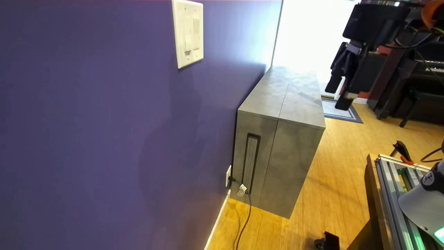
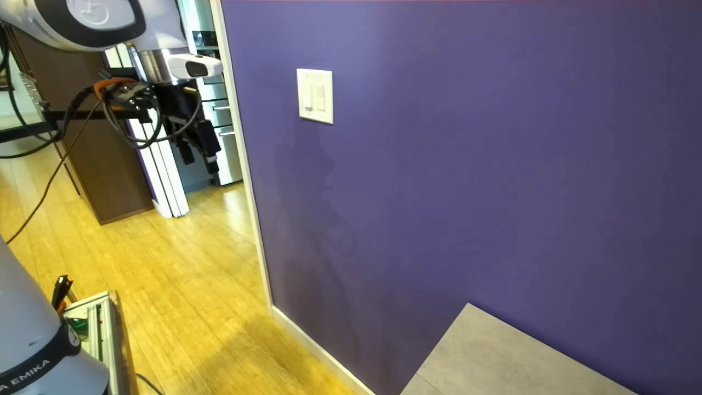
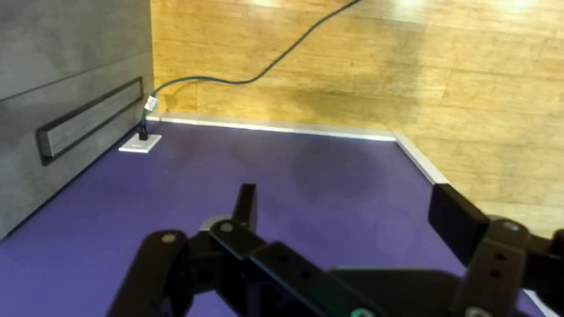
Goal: Switch off the light
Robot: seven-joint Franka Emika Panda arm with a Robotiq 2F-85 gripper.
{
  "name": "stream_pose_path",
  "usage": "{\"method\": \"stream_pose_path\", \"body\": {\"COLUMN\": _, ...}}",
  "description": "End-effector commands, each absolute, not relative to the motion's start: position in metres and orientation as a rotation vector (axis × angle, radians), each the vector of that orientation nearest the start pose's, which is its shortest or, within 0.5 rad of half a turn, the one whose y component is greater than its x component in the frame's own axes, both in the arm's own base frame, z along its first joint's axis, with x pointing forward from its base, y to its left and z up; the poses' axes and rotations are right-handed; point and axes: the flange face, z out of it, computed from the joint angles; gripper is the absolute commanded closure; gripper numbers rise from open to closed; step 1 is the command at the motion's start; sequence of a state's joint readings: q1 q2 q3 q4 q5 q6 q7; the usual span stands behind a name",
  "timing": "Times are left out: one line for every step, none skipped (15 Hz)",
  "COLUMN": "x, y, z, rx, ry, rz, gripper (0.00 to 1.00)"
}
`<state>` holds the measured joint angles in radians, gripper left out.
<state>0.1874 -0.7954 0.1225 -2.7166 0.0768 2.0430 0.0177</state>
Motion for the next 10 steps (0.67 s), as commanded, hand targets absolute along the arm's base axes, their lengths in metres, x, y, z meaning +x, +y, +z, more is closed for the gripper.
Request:
{"method": "stream_pose_path", "body": {"x": 0.315, "y": 0.085, "z": 0.49, "rx": -2.966, "ry": -0.304, "rz": -0.393, "gripper": 0.0}}
{"method": "stream_pose_path", "body": {"x": 0.317, "y": 0.078, "z": 0.496, "rx": -2.931, "ry": -0.291, "rz": -0.455, "gripper": 0.0}}
{"method": "stream_pose_path", "body": {"x": 0.32, "y": 0.069, "z": 0.501, "rx": -2.89, "ry": -0.273, "rz": -0.503, "gripper": 0.0}}
{"method": "stream_pose_path", "body": {"x": 0.323, "y": 0.058, "z": 0.504, "rx": -2.843, "ry": -0.243, "rz": -0.533, "gripper": 0.0}}
{"method": "stream_pose_path", "body": {"x": 0.326, "y": 0.047, "z": 0.505, "rx": -2.8, "ry": -0.196, "rz": -0.551, "gripper": 0.0}}
{"method": "stream_pose_path", "body": {"x": 0.328, "y": 0.037, "z": 0.507, "rx": -2.752, "ry": -0.158, "rz": -0.549, "gripper": 0.0}}
{"method": "stream_pose_path", "body": {"x": 0.331, "y": 0.027, "z": 0.508, "rx": -2.707, "ry": -0.122, "rz": -0.558, "gripper": 0.0}}
{"method": "stream_pose_path", "body": {"x": 0.335, "y": 0.019, "z": 0.509, "rx": -2.661, "ry": -0.088, "rz": -0.557, "gripper": 0.0}}
{"method": "stream_pose_path", "body": {"x": 0.34, "y": 0.011, "z": 0.508, "rx": -2.618, "ry": -0.043, "rz": -0.543, "gripper": 0.0}}
{"method": "stream_pose_path", "body": {"x": 0.342, "y": 0.006, "z": 0.509, "rx": -2.569, "ry": -0.011, "rz": -0.551, "gripper": 0.0}}
